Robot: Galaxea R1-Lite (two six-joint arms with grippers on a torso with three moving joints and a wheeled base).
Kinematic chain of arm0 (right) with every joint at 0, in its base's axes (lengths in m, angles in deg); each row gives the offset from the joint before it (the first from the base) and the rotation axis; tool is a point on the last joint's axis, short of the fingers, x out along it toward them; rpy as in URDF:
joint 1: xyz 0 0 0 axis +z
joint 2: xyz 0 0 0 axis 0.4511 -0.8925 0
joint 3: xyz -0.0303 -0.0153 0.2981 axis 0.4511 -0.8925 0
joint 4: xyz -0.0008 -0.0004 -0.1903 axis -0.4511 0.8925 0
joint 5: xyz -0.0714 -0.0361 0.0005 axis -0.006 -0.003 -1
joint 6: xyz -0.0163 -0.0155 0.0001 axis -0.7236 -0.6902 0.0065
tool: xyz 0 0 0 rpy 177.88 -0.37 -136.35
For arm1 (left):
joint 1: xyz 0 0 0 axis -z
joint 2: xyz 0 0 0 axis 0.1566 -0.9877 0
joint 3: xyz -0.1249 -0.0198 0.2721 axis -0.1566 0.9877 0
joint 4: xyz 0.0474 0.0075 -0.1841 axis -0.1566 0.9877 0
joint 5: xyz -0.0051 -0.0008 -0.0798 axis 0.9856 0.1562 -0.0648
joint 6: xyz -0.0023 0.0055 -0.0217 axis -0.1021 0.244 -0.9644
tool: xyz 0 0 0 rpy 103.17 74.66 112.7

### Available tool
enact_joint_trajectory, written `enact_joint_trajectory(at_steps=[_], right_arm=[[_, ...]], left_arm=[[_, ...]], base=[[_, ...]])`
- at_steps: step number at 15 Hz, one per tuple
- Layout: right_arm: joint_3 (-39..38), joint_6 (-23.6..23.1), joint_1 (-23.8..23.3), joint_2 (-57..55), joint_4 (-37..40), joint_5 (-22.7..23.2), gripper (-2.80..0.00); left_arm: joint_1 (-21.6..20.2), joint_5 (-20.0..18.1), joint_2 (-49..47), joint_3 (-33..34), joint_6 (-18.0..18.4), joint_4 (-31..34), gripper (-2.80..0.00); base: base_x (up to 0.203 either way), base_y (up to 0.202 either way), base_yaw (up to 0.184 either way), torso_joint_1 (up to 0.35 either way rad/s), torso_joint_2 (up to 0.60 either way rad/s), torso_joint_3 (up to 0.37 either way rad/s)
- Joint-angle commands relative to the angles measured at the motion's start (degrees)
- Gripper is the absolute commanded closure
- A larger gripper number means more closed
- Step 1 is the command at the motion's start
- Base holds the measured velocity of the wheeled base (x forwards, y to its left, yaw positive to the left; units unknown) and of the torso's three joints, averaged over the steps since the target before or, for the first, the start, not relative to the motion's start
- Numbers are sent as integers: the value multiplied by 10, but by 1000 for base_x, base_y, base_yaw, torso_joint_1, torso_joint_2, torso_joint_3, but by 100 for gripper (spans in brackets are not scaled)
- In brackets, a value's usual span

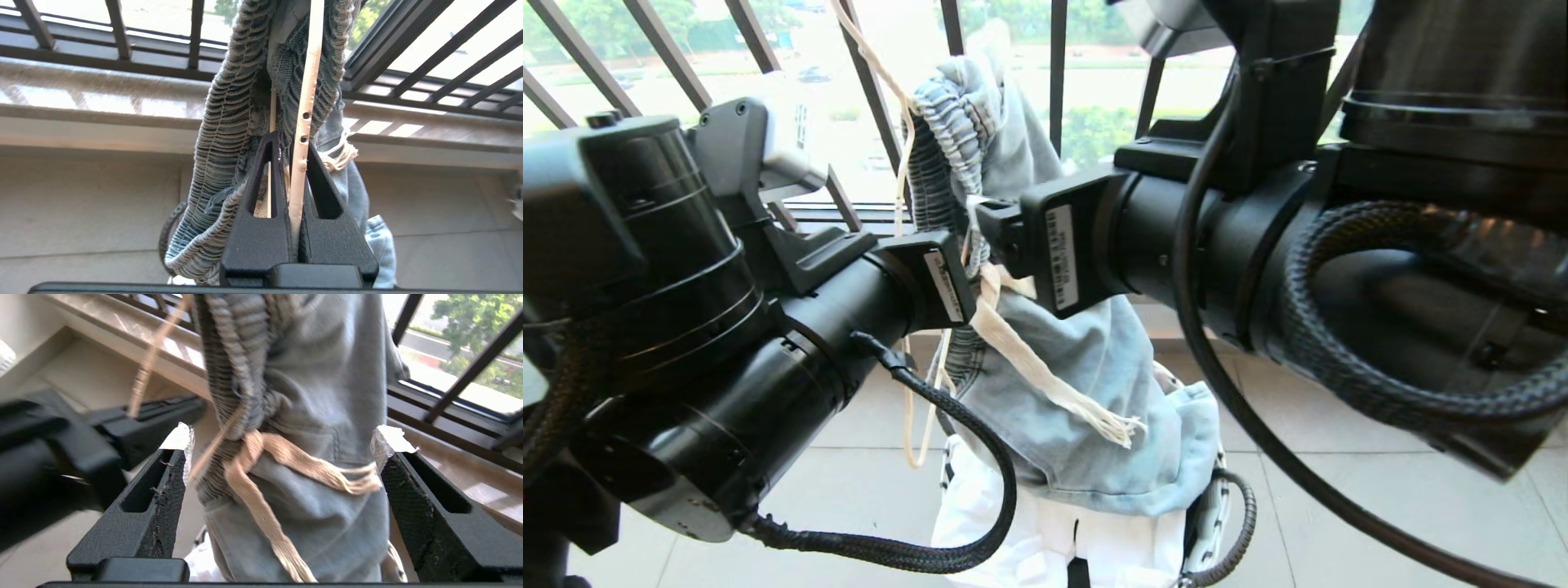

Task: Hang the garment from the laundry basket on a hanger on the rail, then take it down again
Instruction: Hang the clothes on the clothes rack

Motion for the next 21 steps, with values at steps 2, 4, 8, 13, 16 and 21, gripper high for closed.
enact_joint_trajectory(at_steps=[2, 4, 8, 13, 16, 21], right_arm=[[-71, 1, -40, 68, -1, -2, 0], [-104, 2, -69, 91, -1, -1, 0], [-137, 10, -96, 114, 0, 2, 0], [-133, 9, -120, 127, 22, 4, 0], [-114, 7, -121, 140, 51, 6, 0], [-112, -32, -121, 163, 79, 19, 0]], left_arm=[[0, -58, 28, 27, -5, -10, 0], [-1, -86, 39, 40, -13, -25, 0], [-3, -165, 53, 87, -11, -107, 0], [-25, -297, 107, 131, -24, -131, 0], [-28, -347, 130, 142, -52, -126, 0], [-32, -418, 183, 143, -63, -42, 0]], base=[[0, 0, 0, 0, 0, 0], [0, 0, 0, 0, 0, 0], [0, 0, 0, 0, 0, 0], [0, 0, 0, 0, 0, 0], [0, 0, 0, 0, 0, 0], [0, 0, 0, 0, 0, 0]])
